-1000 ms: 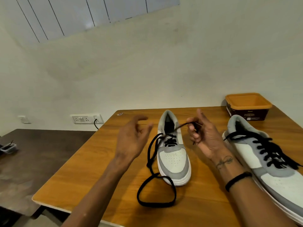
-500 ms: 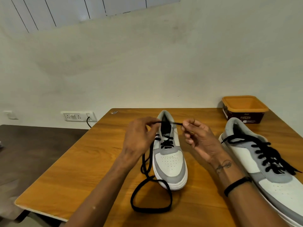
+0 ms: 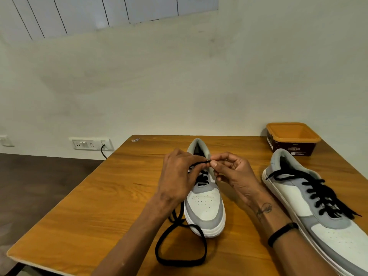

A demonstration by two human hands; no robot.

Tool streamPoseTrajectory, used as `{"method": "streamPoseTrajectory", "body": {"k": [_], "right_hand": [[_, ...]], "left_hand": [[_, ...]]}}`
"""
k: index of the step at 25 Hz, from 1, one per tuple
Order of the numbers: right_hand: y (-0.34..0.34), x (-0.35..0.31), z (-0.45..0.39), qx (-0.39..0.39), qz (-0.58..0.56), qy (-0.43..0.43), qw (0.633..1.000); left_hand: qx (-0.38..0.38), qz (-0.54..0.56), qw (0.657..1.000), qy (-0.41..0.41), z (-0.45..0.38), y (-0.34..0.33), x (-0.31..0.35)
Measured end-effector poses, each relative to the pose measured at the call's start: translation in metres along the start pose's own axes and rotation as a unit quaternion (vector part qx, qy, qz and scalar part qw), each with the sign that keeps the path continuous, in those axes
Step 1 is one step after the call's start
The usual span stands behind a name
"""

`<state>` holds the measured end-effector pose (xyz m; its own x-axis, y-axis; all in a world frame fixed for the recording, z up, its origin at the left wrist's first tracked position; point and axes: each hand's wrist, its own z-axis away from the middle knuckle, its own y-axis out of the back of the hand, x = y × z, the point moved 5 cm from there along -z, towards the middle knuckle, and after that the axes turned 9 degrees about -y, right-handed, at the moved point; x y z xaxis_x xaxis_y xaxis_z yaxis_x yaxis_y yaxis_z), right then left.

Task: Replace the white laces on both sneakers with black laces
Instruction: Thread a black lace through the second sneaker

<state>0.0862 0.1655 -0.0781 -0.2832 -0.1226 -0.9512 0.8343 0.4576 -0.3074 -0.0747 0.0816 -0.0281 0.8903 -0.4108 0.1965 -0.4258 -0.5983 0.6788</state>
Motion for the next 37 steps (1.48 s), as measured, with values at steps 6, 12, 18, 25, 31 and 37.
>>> {"method": "streamPoseTrajectory", "body": {"k": [6, 12, 18, 25, 31, 37], "right_hand": [[-0.004, 0.0, 0.0, 0.023, 0.054, 0.032, 0.998], [-0.004, -0.002, 0.002, 0.04, 0.047, 0.044, 0.997], [0.0, 0.001, -0.002, 0.058, 0.128, 0.057, 0.988], [0.003, 0.005, -0.004, 0.052, 0.135, 0.045, 0.989], [0.008, 0.011, -0.006, 0.056, 0.121, 0.02, 0.991], [0.008, 0.01, -0.001, 0.041, 0.107, 0.014, 0.993]], "left_hand": [[-0.004, -0.014, 1.0, 0.004, 0.0, -0.007, -0.005], [0.01, -0.031, 0.999, 0.035, 0.0, -0.001, -0.011], [-0.023, 0.032, 0.997, 0.068, -0.001, -0.007, -0.017], [0.004, 0.068, 0.984, 0.162, 0.008, -0.032, -0.027], [0.012, 0.034, 0.982, 0.188, 0.007, -0.038, -0.021], [0.028, 0.082, 0.974, 0.211, 0.01, -0.049, -0.018]]}}
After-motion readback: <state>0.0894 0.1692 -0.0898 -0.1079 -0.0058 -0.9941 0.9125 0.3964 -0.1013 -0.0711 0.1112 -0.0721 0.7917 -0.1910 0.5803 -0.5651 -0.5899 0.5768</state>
